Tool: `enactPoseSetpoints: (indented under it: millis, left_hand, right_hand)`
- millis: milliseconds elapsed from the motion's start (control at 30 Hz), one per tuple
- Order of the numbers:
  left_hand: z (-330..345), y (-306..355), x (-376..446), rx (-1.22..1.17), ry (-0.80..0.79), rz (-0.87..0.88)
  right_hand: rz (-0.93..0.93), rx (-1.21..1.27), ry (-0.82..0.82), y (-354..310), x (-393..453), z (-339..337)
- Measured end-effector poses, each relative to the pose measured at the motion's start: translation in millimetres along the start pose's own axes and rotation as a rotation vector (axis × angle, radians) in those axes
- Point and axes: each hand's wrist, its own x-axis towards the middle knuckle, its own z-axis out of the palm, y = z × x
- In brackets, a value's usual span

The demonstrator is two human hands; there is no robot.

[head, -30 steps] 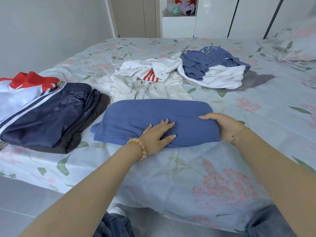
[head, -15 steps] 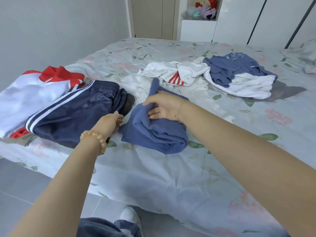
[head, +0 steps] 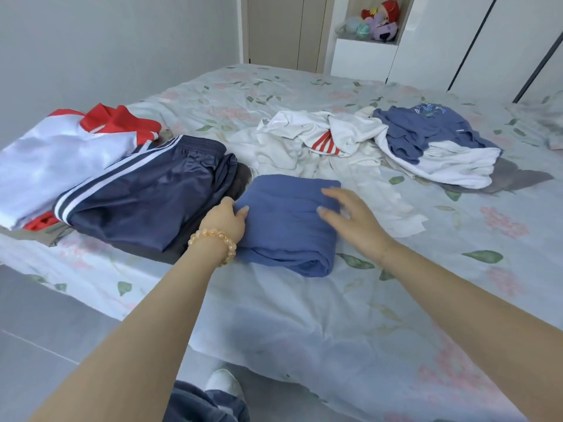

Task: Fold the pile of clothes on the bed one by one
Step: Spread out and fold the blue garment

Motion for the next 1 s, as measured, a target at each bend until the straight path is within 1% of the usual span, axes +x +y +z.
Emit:
enactPoseSetpoints:
  millis: [33,100,167,233,267,300,333,400,433,467,500,567,633,700,767,867,933,1000]
  left_hand:
    - [-3,2,2,-0.023,0.026,-0.002]
    - [-7,5,5,-0.055,0.090,-0.010]
    - [-8,3,9,-0.042,0.116,-0.041]
    - [-6,0,12,-0.004,0.096,-0.073]
    - [-5,0,12,0.010,0.075,-0.088]
    - [-4,-2,14,0.011,0.045,-0.111]
    - [-4,-4,15,-0.011,0.007,-0.141]
    - [-8,-11,19,-0.108,-0.103,-0.242]
    - [-11,-15,20,-0.204,-0.171,-0.299]
    - [-15,-18,17,-0.341,-0.239,-0.355]
    - [-18,-20,14,-0.491,-0.300,-0.399]
    - [-17,-23,9,-0.720,-0.362,-0.430]
    - [-14,-17,4,-0.888,-0.388,-0.422]
    - [-14,-6,-3,-1.004,-0.415,-0.396]
    - [-22,5,-6,-1.061,-0.420,-0.357]
    - [-52,21,-13,-1.163,-0.392,-0.279]
    - [-79,25,-18,-1.268,-0.377,-0.210]
    - [-107,20,-18,-1.395,-0.337,-0.134]
  right_hand:
    - [-0.088,-0.066,-0.076,6,-9,5]
    - [-0.163,-0.186,-0.222,13,-23,20]
    - [-0.123,-0.332,-0.337,17,-31,34]
    - [-0.074,-0.398,-0.365,15,-34,40]
    - [-0.055,-0.351,-0.355,12,-34,40]
    - [-0.020,-0.237,-0.328,10,-32,38]
    - [0.034,-0.068,-0.274,4,-32,35]
    - [0.193,0.314,-0.051,0,-26,28]
    - [0.294,0.460,0.061,1,-22,23]
    - [0.397,0.577,0.122,2,-16,19]
    - [0.486,0.681,0.129,3,-10,16]
    - [0.614,0.853,0.073,1,1,13]
    - [0.673,0.901,-0.002,-3,12,15]
    - [0.716,0.919,-0.108,-9,17,17]
    - [0.726,0.972,-0.193,-16,20,19]
    - [0.684,1.123,-0.240,-26,26,20]
    - [0.598,1.216,-0.282,-43,34,18]
    - [0.468,1.244,-0.316,-69,48,19]
